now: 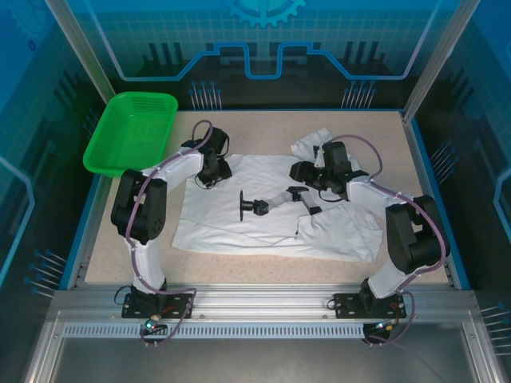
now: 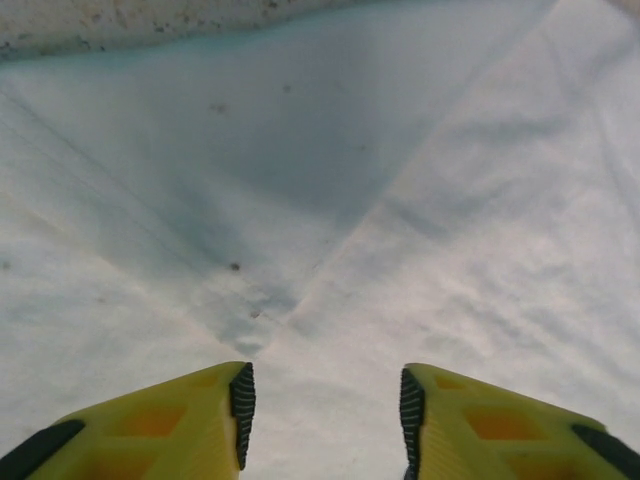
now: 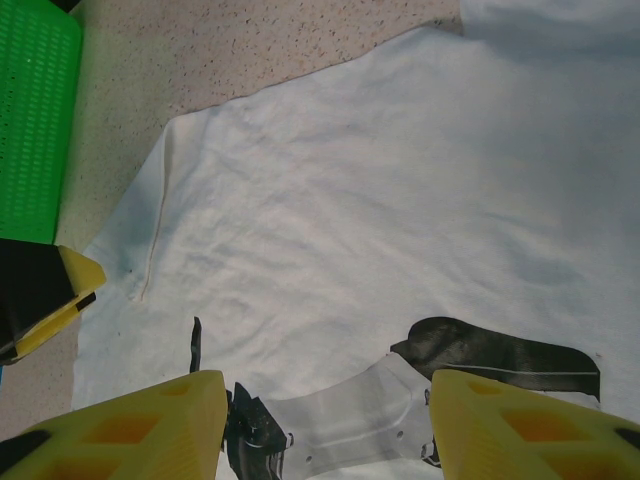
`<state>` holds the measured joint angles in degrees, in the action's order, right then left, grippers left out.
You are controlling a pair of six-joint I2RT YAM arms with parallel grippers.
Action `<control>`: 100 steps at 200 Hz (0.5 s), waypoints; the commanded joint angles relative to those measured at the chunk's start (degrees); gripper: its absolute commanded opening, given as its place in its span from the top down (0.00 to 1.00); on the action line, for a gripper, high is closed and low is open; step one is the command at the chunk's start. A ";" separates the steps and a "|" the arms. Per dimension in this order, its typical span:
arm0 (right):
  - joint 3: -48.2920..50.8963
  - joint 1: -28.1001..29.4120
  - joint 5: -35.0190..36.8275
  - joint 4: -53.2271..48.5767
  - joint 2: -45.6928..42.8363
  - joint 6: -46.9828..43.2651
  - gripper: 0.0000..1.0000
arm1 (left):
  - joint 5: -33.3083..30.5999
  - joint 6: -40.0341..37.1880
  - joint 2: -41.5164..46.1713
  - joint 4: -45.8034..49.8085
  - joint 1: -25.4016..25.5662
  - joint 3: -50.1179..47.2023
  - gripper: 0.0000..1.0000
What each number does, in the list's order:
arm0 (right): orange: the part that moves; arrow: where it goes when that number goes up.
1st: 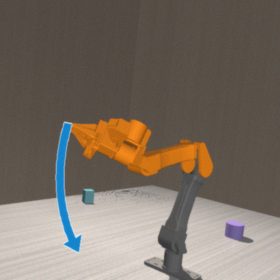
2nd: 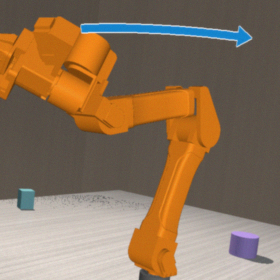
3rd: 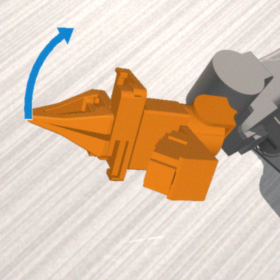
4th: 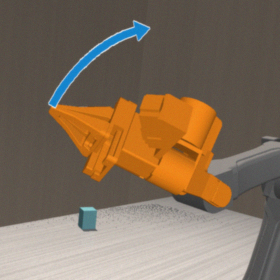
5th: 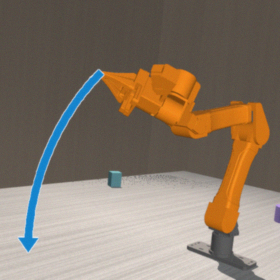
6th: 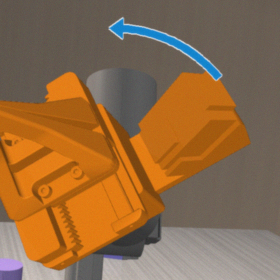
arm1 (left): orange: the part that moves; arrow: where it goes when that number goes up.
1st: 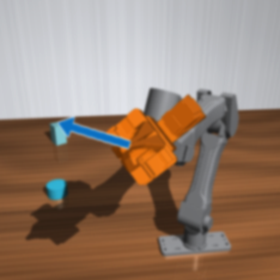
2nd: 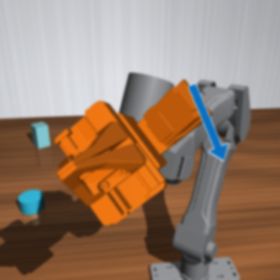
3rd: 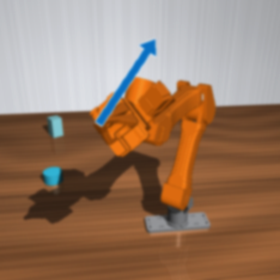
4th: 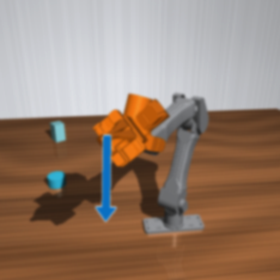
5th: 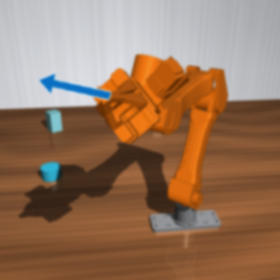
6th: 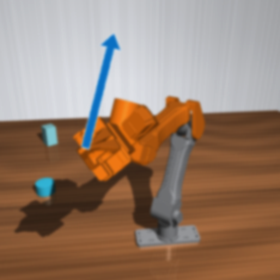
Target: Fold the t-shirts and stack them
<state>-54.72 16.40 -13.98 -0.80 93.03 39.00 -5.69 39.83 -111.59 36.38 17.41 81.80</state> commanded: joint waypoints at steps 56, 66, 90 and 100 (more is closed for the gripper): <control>-0.13 -0.85 -0.60 -0.17 1.27 0.63 0.43 | -2.93 -10.74 -6.00 7.92 0.96 6.57 0.64; -0.13 -0.87 -0.56 -0.17 1.29 0.63 0.43 | -3.21 -11.57 -6.31 8.22 0.96 7.02 0.67; -0.22 -0.86 -0.68 -0.26 1.36 0.63 0.43 | -5.84 -13.17 -7.14 9.09 1.05 7.42 0.67; -0.17 -0.85 -0.61 -0.26 1.36 0.61 0.43 | -6.23 -13.38 -7.32 8.68 1.05 7.06 0.66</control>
<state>-54.72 16.32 -14.00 -0.80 93.56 39.00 -8.82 29.45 -117.69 43.09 18.17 87.31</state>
